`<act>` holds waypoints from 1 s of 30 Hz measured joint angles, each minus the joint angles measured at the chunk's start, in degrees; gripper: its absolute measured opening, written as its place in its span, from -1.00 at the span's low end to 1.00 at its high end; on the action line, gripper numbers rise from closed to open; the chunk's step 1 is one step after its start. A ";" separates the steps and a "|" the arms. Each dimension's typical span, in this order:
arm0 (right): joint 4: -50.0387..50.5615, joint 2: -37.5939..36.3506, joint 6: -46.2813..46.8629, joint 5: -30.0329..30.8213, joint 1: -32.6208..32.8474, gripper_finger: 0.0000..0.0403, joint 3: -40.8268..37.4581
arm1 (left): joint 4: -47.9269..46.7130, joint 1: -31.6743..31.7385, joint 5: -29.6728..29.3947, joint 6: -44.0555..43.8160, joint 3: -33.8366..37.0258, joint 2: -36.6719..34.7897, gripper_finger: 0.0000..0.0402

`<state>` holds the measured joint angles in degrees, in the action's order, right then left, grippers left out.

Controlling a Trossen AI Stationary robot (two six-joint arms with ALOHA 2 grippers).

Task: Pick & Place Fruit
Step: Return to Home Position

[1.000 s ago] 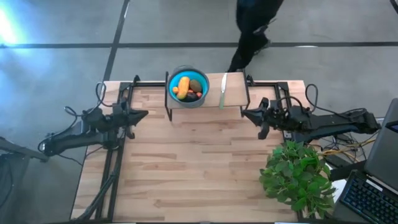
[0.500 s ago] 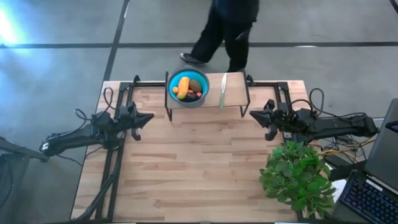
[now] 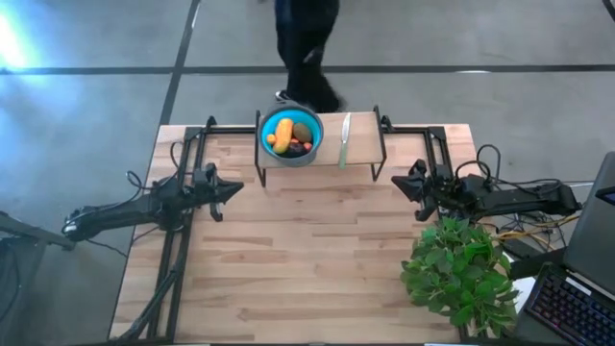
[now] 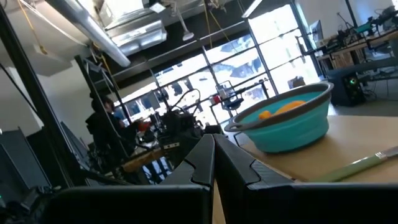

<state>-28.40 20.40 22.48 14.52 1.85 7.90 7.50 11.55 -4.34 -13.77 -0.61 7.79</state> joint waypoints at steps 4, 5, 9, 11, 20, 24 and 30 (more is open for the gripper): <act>-0.96 -1.31 0.06 0.00 0.00 -0.96 -2.28 | -0.47 0.00 0.17 0.01 0.10 0.23 -0.96; -0.99 -1.64 0.08 0.00 0.00 -0.96 -2.81 | -0.60 0.00 0.19 0.01 0.10 0.31 -0.96; -5.18 -2.83 0.18 -0.02 0.00 -0.96 -5.28 | -0.59 0.00 0.19 0.03 0.12 0.28 -0.96; -7.83 -3.33 0.15 -0.06 0.00 -0.96 -6.89 | -0.63 0.00 0.17 0.01 0.12 0.28 -0.96; -7.37 -3.77 -0.05 -2.77 0.01 -0.96 -7.43 | -0.66 0.00 0.11 0.78 0.12 0.28 -0.95; -7.07 -3.80 -0.16 -3.05 0.02 -0.96 -7.43 | -0.80 0.00 0.03 1.08 0.12 0.28 -0.95; -5.30 -3.78 -0.17 -3.01 0.02 -0.96 -7.40 | -0.80 0.00 -0.09 1.10 0.12 0.28 -0.95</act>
<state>-33.70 16.62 22.31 11.51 1.87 0.49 6.70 11.55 -4.43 -12.67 -0.49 8.08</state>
